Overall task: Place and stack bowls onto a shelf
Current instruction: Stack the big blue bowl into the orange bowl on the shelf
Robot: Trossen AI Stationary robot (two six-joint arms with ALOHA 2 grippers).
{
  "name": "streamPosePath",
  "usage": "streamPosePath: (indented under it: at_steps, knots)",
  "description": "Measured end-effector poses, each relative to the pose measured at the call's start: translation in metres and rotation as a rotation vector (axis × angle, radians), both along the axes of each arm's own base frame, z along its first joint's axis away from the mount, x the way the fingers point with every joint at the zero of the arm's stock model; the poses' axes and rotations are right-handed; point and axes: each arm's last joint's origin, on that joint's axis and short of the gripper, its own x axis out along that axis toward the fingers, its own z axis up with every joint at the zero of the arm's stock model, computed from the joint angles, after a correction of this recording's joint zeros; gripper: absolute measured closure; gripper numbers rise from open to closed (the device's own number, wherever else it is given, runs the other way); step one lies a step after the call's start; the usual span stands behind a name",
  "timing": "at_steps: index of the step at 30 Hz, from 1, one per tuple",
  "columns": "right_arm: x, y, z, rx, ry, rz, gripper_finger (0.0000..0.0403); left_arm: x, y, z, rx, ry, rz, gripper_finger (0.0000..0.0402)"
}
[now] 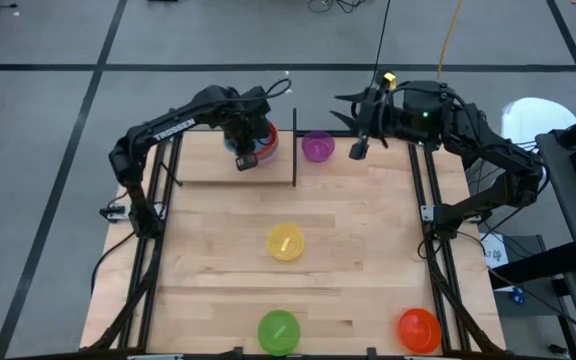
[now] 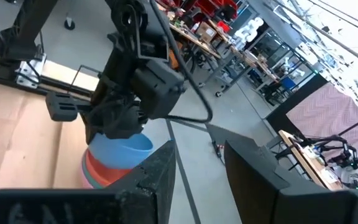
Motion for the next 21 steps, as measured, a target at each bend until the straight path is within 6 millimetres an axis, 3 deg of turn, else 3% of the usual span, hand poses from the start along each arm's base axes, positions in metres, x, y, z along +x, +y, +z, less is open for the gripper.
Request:
streamPosePath:
  at_steps: [13, 21]
  knots:
    - [0.001, 0.0, -0.002, -0.019, 0.019, 0.005, 0.0271, 0.017, 0.01, -0.035, -0.046, 0.102, -0.063, 0.0394]
    - [-0.001, -0.008, -0.002, -0.019, 0.019, -0.028, 0.0271, 0.021, 0.012, -0.035, -0.03, 0.084, -0.052, 0.0359]
